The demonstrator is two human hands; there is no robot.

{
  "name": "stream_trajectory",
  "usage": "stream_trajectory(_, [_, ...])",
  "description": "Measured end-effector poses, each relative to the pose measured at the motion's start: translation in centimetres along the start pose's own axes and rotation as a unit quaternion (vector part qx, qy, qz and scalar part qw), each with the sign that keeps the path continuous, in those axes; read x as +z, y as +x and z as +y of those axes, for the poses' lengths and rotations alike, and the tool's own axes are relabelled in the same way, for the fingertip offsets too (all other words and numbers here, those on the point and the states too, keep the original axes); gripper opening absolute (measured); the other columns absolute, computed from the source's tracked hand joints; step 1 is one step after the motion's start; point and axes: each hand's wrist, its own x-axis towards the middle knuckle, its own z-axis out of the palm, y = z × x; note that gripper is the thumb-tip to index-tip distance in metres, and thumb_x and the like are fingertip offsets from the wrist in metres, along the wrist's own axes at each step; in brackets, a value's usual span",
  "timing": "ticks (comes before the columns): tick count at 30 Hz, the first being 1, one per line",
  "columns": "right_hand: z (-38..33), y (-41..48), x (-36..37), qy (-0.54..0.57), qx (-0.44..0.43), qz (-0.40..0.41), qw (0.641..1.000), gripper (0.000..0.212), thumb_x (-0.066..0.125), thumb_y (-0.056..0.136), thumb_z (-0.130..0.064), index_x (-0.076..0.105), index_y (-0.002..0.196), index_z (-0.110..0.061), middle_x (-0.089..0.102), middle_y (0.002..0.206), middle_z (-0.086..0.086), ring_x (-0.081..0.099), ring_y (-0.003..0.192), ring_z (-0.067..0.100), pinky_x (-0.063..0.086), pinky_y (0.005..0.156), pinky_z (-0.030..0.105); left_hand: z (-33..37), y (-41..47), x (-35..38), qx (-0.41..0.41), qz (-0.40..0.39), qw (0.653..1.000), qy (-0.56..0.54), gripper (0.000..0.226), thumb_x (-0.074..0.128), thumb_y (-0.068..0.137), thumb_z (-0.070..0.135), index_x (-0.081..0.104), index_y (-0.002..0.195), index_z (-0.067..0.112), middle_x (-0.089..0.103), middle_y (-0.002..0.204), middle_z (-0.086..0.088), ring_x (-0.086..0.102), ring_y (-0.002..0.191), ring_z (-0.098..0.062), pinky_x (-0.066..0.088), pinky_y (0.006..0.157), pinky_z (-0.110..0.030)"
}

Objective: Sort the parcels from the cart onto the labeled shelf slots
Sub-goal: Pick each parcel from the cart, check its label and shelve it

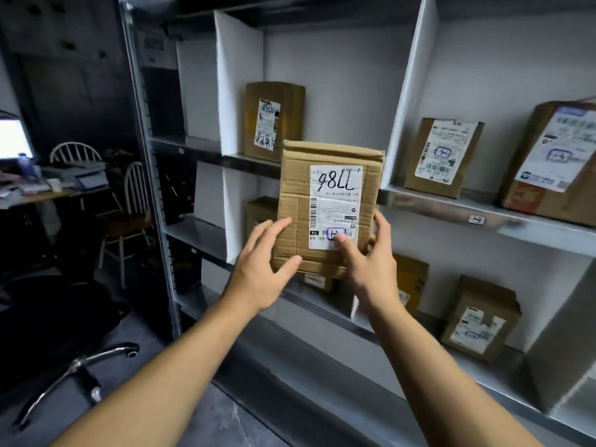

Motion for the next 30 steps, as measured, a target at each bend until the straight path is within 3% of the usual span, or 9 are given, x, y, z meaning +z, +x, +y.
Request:
stream_trajectory(2, [-0.8,2.9,2.0,0.011,-0.020,0.028,0.999,0.055,0.068,0.093,-0.032,0.037,0.131,-0.056,0.064,0.118,-0.022,0.062,0.111,0.001,0.053,0.099,0.038,-1.2,3.5,-2.3,0.025,-0.012,0.999,0.016,0.060,0.070,0.086,0.026,0.045,0.140,0.027,0.040,0.142,0.009,0.040,0.126,-0.001,0.028,0.102,-0.010])
stream_trajectory(4, [-1.8,5.9,3.6,0.015,-0.038,0.061,0.997,0.054,0.067,0.093,-0.030,0.037,0.128,-0.059,0.064,0.122,-0.020,0.061,0.115,0.003,0.051,0.102,0.044,-2.4,6.9,-4.5,0.045,-0.021,0.998,0.041,0.057,0.068,0.088,0.027,0.045,0.140,0.025,0.040,0.143,0.007,0.038,0.128,-0.002,0.029,0.105,-0.019])
stream_trajectory(9, [-3.9,12.1,5.5,-0.039,-0.099,0.180,0.978,0.059,0.065,0.088,-0.037,0.036,0.138,-0.049,0.056,0.136,-0.007,0.053,0.126,0.010,0.041,0.112,0.044,-6.5,14.2,-7.4,0.068,-0.085,0.984,0.139,0.053,0.061,0.090,0.039,0.043,0.139,0.028,0.047,0.137,0.003,0.044,0.127,-0.017,0.039,0.106,-0.039])
stream_trajectory(11, [-4.3,13.7,5.7,-0.051,-0.113,0.190,0.974,0.061,0.065,0.091,-0.028,0.035,0.143,-0.039,0.055,0.137,-0.006,0.053,0.126,0.009,0.039,0.113,0.038,-7.6,16.7,-7.3,0.077,-0.111,0.973,0.187,0.052,0.058,0.090,0.044,0.044,0.138,0.028,0.049,0.134,0.002,0.045,0.125,-0.021,0.041,0.103,-0.044])
stream_trajectory(17, [-4.2,18.4,6.8,-0.098,-0.107,0.199,0.969,0.063,0.065,0.093,-0.026,0.033,0.145,-0.038,0.055,0.137,-0.008,0.053,0.125,0.007,0.042,0.112,0.039,-9.4,21.4,-5.4,0.094,-0.144,0.945,0.276,0.054,0.053,0.091,0.051,0.040,0.140,0.030,0.045,0.139,0.003,0.041,0.128,-0.022,0.037,0.103,-0.042])
stream_trajectory(24, [-1.5,23.7,7.4,-0.132,-0.081,0.196,0.968,0.065,0.065,0.094,-0.024,0.032,0.149,-0.033,0.052,0.139,-0.005,0.051,0.127,0.012,0.042,0.111,0.042,-11.3,26.4,-2.1,0.111,-0.142,0.946,0.270,0.052,0.052,0.091,0.051,0.043,0.138,0.030,0.048,0.136,0.004,0.043,0.124,-0.021,0.036,0.102,-0.041])
stream_trajectory(30, [1.9,26.5,6.6,-0.175,0.006,0.197,0.965,0.060,0.059,0.099,-0.025,0.028,0.150,-0.018,0.056,0.137,0.015,0.055,0.125,0.034,0.042,0.104,0.038,-12.8,29.1,0.6,0.110,-0.113,0.963,0.220,0.051,0.054,0.092,0.050,0.044,0.137,0.030,0.049,0.136,0.007,0.042,0.126,-0.017,0.038,0.104,-0.040])
